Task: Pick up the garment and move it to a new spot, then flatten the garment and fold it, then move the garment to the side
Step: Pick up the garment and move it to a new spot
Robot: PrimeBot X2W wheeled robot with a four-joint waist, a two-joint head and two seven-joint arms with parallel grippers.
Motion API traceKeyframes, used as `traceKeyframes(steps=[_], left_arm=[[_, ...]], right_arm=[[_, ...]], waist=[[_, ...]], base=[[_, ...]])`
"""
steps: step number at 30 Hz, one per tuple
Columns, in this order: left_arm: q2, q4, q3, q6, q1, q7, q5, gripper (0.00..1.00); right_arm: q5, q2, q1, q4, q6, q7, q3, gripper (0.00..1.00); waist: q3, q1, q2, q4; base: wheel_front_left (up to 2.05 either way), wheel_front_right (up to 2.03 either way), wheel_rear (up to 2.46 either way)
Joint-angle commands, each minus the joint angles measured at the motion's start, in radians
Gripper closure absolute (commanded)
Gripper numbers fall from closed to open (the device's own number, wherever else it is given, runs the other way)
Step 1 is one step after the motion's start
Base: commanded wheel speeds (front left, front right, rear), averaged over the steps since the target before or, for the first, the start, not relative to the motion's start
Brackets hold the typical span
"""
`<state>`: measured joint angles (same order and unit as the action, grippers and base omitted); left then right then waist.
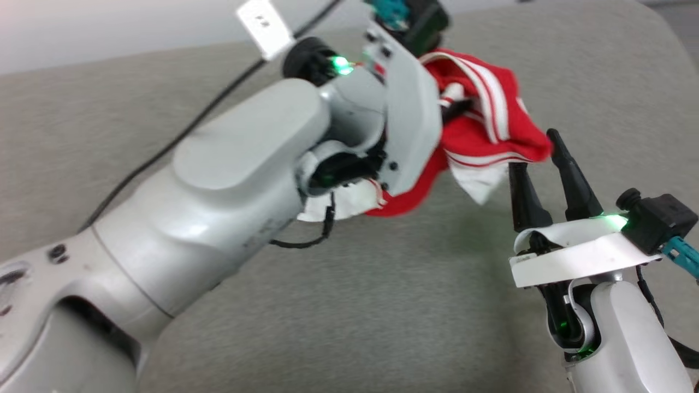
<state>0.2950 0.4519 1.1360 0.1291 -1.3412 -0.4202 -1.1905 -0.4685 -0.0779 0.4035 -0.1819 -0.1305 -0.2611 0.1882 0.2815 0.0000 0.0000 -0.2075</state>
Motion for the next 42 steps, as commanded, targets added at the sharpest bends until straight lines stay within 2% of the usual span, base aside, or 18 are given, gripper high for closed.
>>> traceKeyframes(steps=[1,6,12,19,23,24,26,27,28,36,42], left_arm=[[0.001,0.011,0.022,0.002,-0.017,0.006,-0.011,1.00],[-0.009,0.099,0.110,0.000,-0.001,-0.016,-0.017,1.00],[0.027,0.209,0.142,0.000,0.058,-0.100,0.023,1.00],[0.062,0.251,0.152,0.000,0.129,-0.201,0.109,1.00],[0.071,0.268,0.160,0.000,0.170,-0.206,0.114,1.00],[0.070,0.266,0.160,0.000,0.174,-0.204,0.120,0.91],[0.066,0.261,0.160,-0.001,0.166,-0.187,0.126,0.55],[0.061,0.257,0.160,0.000,0.159,-0.179,0.125,0.14],[0.060,0.254,0.159,0.000,0.147,-0.170,0.123,0.00],[0.048,0.118,0.133,0.000,0.053,-0.014,-0.016,0.00],[0.095,0.017,0.124,0.000,0.088,0.087,-0.114,0.00]], right_arm=[[-0.007,0.012,-0.001,0.008,0.000,-0.005,-0.005,0.00],[-0.030,0.024,0.011,0.020,0.000,-0.005,-0.006,0.00],[-0.071,0.028,0.005,0.028,0.000,-0.005,0.005,0.00],[-0.097,0.028,-0.001,0.038,0.000,-0.005,0.004,0.00],[-0.086,0.028,0.011,0.031,0.000,-0.005,0.008,0.00],[-0.079,0.028,0.012,0.030,0.000,-0.005,0.006,0.00],[-0.058,0.028,0.012,0.026,0.000,-0.005,0.002,0.00],[-0.045,0.028,0.011,0.022,0.000,-0.005,-0.001,0.00],[-0.031,0.028,0.010,0.017,0.000,-0.005,0.002,0.00],[0.042,-0.029,-0.020,-0.012,0.000,-0.005,0.008,0.00],[0.080,-0.077,-0.044,-0.036,0.000,-0.005,0.017,0.00]], waist=[[0.095,0.0000,0.0000,-0.160],[0.127,0.0000,0.0000,-0.249],[0.155,0.0000,0.0000,-0.325],[0.175,0.0000,0.0000,-0.349],[0.171,0.0000,0.0000,-0.342],[0.167,0.0000,0.0000,-0.336],[0.155,0.0000,0.0000,-0.315],[0.146,0.0000,0.0000,-0.300],[0.139,0.0000,0.0000,-0.286],[0.051,0.0000,0.0000,-0.110],[-0.004,0.0000,0.0000,0.020]], base=[[0.00,0.00,0.00],[0.00,0.00,0.00],[0.00,0.00,0.00],[0.00,0.00,0.00],[0.00,0.00,0.00],[0.00,0.00,0.00],[0.00,0.00,0.00],[0.00,0.00,0.00],[0.00,0.00,0.00],[0.00,0.00,0.00],[0.00,0.00,0.00]])
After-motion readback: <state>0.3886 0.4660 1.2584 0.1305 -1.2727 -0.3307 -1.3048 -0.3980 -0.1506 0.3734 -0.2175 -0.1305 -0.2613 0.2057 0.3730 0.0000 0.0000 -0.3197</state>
